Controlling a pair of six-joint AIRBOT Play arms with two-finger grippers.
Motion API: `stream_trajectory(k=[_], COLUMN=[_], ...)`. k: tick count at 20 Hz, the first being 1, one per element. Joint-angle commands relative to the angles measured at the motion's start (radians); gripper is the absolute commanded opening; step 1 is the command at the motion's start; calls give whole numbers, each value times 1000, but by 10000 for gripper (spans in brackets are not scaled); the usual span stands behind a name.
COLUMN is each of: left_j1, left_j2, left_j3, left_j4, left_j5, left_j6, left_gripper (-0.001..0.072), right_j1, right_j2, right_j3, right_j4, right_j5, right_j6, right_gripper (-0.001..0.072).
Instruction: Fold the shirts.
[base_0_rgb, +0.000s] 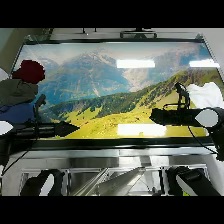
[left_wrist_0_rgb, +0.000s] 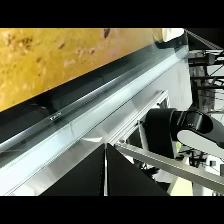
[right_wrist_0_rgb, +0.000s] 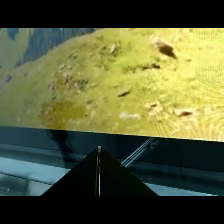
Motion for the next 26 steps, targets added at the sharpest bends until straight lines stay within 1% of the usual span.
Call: stream_trajectory(k=[1, 3, 4, 5, 7, 8, 9, 10, 11, 12, 14, 16, 18, 21, 23, 26], left_j1=[1, 2, 2, 2, 37, 72, 116, 163, 198, 226, 261, 269, 267, 267, 267, 260], left_j2=[4, 4, 3, 2, -34, -69, -121, -187, -259, -348, -539, -753, -974, -1265, -1395, -1480], left_j3=[-1, 1, 18, 63, 217, 310, 416, 520, 613, 714, 899, 1080, 1255, 1457, 1481, 1395], left_j4=[3, 22, 71, 158, 323, 386, 433, 444, 438, 439, 459, 535, 581, 601, 600, 603], left_j5=[8, 43, 76, 116, 180, 213, 255, 304, 352, 395, 469, 557, 622, 659, 724, 876], left_j6=[8, 48, 48, 40, -46, -73, -93, -100, -100, -100, -98, -98, -98, -98, -99, -98], left_gripper=[5, 4, 4, 3, 4, 5, 60, 329, 442, 706, 714, 714, 714, 713, 713, 712], right_j1=[1, 1, 1, 1, 1, 1, 1, 1, 1, 1, 1, 1, 1, 1, 1, 1], right_j2=[1, 1, 1, 1, 1, 1, 1, 1, 0, 0, 0, -1, -2, -2, -2, -2], right_j3=[0, 0, 0, 0, 0, 0, 0, 0, 0, 0, 0, 0, 0, 0, 0, 0], right_j4=[0, 0, 0, 0, 0, 0, 0, 0, 0, 0, 0, 0, 0, 0, -1, 0], right_j5=[1, 1, 1, 1, 1, 1, 1, 1, 0, 1, 1, 1, 1, 1, -9, -14], right_j6=[0, 0, 0, 0, 0, 0, 0, 0, 0, 0, 0, 0, 0, 0, 0, 0], right_gripper=[18, 19, 18, 19, 18, 18, 18, 19, 18, 19, 18, 19, 18, 18, 19, 18])
